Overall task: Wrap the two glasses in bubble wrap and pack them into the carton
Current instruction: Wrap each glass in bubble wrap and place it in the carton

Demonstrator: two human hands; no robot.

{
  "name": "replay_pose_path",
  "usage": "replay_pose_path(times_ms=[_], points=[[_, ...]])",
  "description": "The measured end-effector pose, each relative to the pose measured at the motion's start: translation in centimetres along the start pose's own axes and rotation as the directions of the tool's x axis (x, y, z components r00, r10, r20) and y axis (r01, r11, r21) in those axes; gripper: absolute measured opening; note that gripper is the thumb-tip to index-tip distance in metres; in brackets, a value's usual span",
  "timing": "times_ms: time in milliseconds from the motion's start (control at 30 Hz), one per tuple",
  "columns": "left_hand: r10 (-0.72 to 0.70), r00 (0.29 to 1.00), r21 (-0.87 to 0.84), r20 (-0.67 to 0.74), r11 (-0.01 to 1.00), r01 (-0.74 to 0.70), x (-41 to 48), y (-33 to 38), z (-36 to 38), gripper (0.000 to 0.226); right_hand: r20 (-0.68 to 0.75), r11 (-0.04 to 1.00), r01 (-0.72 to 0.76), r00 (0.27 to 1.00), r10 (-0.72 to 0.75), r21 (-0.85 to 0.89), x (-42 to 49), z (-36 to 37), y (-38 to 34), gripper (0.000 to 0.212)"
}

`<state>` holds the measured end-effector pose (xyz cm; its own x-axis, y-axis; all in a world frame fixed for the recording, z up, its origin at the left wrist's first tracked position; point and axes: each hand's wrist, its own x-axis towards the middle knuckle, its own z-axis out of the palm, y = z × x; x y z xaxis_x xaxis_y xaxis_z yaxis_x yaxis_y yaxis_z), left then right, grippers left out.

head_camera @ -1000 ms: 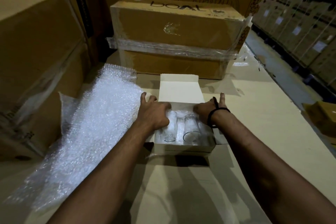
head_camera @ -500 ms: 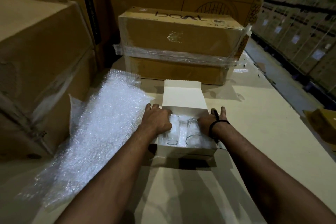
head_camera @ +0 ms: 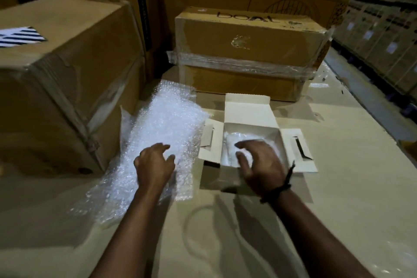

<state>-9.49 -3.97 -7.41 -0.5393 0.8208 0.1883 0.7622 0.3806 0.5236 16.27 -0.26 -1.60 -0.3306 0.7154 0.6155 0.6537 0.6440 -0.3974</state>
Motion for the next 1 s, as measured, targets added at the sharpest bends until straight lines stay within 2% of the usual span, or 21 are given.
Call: replay_pose_path(times_ms=[67,167,267,333,433,567,633,700,800,867,933,1000], points=[[-0.021,0.991,0.162,0.135,0.987,-0.001,-0.8,-1.7,0.6,0.045,-0.022,0.993,0.087,0.996,-0.085,0.081,-2.5,2.9,-2.5,0.018],[0.022,0.988,0.248,0.155,0.967,-0.06,-1.5,-2.4,0.7,0.044,0.177,0.991,0.048,0.982,-0.069,0.124,-5.5,7.7,-4.6,0.024],[0.012,0.994,0.202,0.11,0.979,-0.034,-1.3,-2.1,0.0,0.034,0.383,0.999,-0.037,0.923,0.029,0.014,-7.3,10.7,-4.9,0.044],[0.002,0.995,0.193,0.104,0.981,-0.022,-0.8,-2.3,-0.4,0.027,0.455,0.994,-0.02,0.888,0.067,-0.107,-7.7,11.3,-5.0,0.052],[-0.006,0.998,0.124,0.056,0.992,-0.001,-0.3,-2.6,-0.7,0.02,0.45,0.986,-0.018,0.888,0.091,-0.166,-7.8,11.6,-4.8,0.052],[-0.021,0.989,-0.048,-0.146,0.999,0.014,0.1,-2.2,-1.7,0.017,0.444,0.985,-0.043,0.889,0.115,-0.168,-7.6,11.7,-4.9,0.05],[-0.011,0.98,-0.132,-0.196,0.991,-0.016,0.1,-2.0,-2.2,0.016,0.448,0.986,-0.052,0.886,0.119,-0.159,-7.5,11.6,-5.0,0.049],[0.051,0.99,-0.118,-0.132,0.991,-0.067,-0.2,-2.1,-2.9,0.019,0.431,0.987,-0.048,0.895,0.112,-0.155,-7.6,11.7,-5.0,0.048],[0.155,0.968,0.066,0.196,0.983,-0.171,-1.1,-2.9,-3.6,0.039,0.435,0.982,-0.047,0.892,0.123,-0.181,-7.5,11.7,-5.0,0.049],[0.162,0.927,0.156,0.338,0.962,-0.224,-2.0,-3.7,-3.6,0.042,0.437,0.979,-0.034,0.891,0.122,-0.203,-7.4,11.9,-4.9,0.052],[0.176,0.928,0.153,0.327,0.96,-0.236,-2.7,-4.4,-3.4,0.027,0.451,0.978,-0.036,0.883,0.127,-0.205,-7.4,12.0,-4.9,0.056],[0.152,0.959,0.011,0.238,0.987,-0.16,-2.9,-4.9,-3.3,0.011,0.482,0.981,-0.052,0.865,0.139,-0.189,-7.4,12.0,-4.9,0.061]])
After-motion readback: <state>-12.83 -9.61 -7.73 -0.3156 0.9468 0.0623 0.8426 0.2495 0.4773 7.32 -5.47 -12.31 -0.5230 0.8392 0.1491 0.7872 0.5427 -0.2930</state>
